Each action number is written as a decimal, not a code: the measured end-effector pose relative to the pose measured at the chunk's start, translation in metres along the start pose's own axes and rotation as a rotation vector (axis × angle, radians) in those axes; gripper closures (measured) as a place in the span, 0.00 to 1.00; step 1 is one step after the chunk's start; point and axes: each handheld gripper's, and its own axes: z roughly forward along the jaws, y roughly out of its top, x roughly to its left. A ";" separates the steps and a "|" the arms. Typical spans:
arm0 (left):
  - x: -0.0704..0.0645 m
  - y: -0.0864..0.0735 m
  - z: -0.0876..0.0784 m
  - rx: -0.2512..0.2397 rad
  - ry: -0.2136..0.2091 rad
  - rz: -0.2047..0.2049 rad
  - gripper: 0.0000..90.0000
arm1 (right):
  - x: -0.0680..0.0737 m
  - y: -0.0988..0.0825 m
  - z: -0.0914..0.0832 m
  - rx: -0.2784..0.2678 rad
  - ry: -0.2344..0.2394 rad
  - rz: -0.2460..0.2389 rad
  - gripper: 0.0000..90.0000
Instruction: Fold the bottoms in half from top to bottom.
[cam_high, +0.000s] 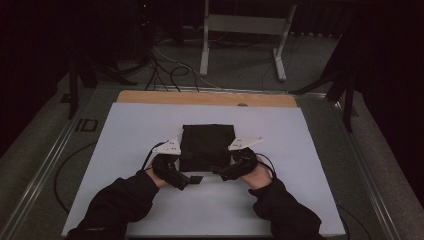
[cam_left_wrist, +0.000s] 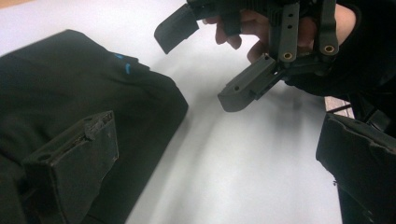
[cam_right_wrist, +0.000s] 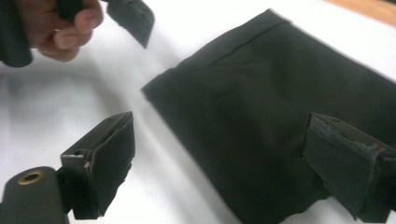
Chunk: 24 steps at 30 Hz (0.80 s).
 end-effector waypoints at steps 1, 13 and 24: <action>-0.002 -0.001 0.000 0.002 0.000 0.005 0.00 | 0.002 -0.002 0.000 0.004 0.001 -0.001 0.11; -0.020 -0.018 0.001 0.003 -0.021 0.017 0.00 | 0.019 -0.021 -0.002 0.031 0.038 -0.030 0.11; -0.033 -0.031 0.002 0.047 -0.017 0.062 0.00 | 0.033 -0.035 -0.008 0.053 0.068 -0.077 0.11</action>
